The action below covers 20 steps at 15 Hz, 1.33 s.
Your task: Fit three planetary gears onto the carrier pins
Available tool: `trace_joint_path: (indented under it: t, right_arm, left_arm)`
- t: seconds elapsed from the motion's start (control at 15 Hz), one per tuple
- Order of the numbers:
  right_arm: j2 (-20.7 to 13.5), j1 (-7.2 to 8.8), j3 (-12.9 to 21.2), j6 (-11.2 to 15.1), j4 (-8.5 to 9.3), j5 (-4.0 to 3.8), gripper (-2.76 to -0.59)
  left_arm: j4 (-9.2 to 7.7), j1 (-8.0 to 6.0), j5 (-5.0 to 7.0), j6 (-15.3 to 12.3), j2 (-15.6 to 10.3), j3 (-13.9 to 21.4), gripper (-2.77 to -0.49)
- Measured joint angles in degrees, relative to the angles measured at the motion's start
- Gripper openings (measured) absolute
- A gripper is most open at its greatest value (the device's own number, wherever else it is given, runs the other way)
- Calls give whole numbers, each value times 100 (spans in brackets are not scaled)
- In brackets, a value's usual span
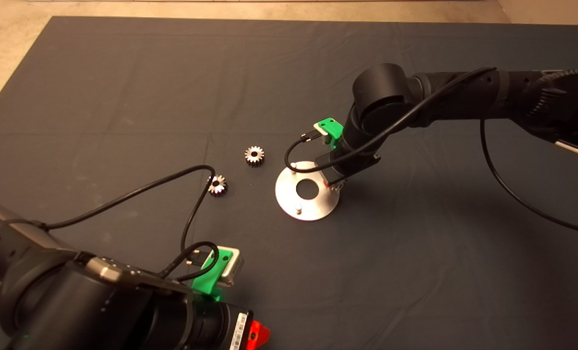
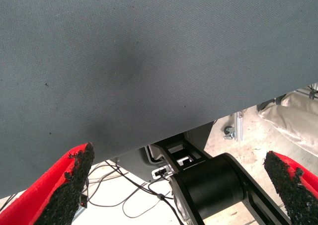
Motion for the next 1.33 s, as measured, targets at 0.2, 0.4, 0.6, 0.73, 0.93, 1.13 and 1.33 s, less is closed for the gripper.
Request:
trace_joint_path:
  t: [0.2, 0.4, 0.6, 0.73, 0.93, 1.13, 1.33]
  right_arm:
    - [2, -12, -20, -1, 0, 2, -234]
    - [2, -11, -26, -1, 0, 2, -234]
    - [2, -11, -33, -1, 0, 2, -234]
    - [2, -12, -33, -1, 0, 2, -234]
    - [2, -11, -33, -1, 0, 2, -234]
    - [2, -12, -37, -2, 0, 5, -234]
    - [2, -15, -48, -3, 0, 16, -233]
  left_arm:
    - [0, 1, 0, -1, 0, 0, -77]
    - [0, 0, 0, -1, 0, 0, -77]
    - [0, 1, 0, -1, 0, 0, -77]
    - [2, 1, 0, -1, 0, 0, -77]
    - [1, 1, 0, -1, 2, 0, -77]
    - [0, 1, 0, 0, 0, 0, -77]
    - [0, 1, 0, -1, 0, 0, -77]
